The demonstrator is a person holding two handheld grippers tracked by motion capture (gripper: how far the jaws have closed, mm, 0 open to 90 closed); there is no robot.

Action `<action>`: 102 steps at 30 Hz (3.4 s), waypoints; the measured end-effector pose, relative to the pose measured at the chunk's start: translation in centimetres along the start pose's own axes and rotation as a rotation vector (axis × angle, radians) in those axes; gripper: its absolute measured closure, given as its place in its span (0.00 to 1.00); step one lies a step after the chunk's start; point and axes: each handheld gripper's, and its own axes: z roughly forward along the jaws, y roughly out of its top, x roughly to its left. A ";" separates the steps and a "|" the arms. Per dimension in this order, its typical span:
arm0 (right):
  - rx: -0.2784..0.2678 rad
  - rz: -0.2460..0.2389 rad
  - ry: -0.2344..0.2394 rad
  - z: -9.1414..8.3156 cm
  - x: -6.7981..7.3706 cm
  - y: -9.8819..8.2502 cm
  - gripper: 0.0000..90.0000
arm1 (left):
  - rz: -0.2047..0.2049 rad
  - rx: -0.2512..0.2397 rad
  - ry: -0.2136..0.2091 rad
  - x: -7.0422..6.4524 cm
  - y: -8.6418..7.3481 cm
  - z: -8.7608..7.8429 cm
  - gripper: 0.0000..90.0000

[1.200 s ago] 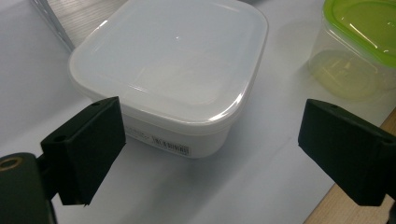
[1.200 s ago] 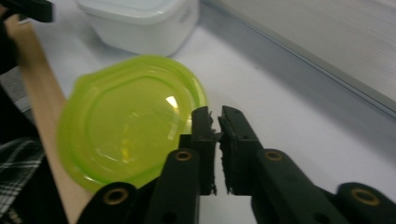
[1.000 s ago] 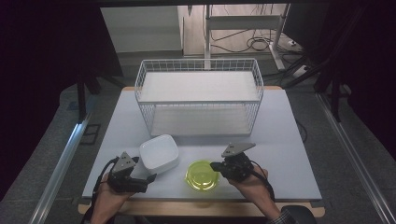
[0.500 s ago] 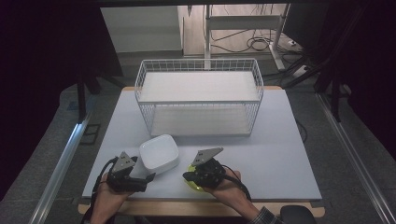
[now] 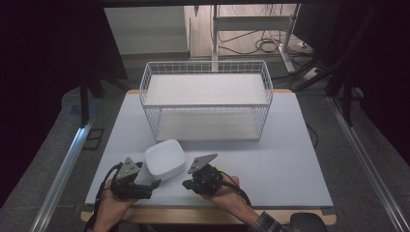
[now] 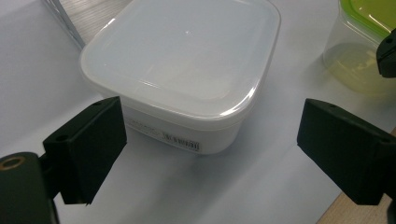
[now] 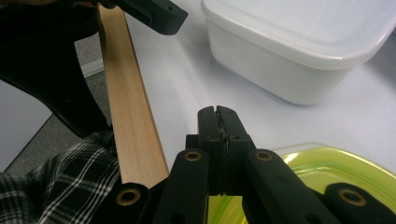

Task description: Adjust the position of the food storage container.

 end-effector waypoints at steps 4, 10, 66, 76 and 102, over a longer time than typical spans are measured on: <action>0.012 -0.006 -0.011 -0.7 -0.1 -0.3 0.99 | 0.002 0.002 -0.001 0.0 0.0 0.0 0.09; 0.029 0.015 -0.022 -1.9 -0.5 -1.3 0.99 | 0.003 0.002 0.002 -0.1 0.0 0.1 0.09; -0.039 0.353 -0.430 -14.0 -12.0 -10.6 0.96 | 0.012 0.040 0.019 0.1 -0.2 0.3 0.09; -0.064 0.351 -0.413 -13.9 -11.6 -10.2 0.93 | -0.007 0.022 0.032 1.0 -0.3 -0.7 0.26; -0.082 0.237 -0.388 -11.5 -10.1 -8.2 0.95 | -0.162 0.084 0.093 6.4 -0.7 2.0 1.00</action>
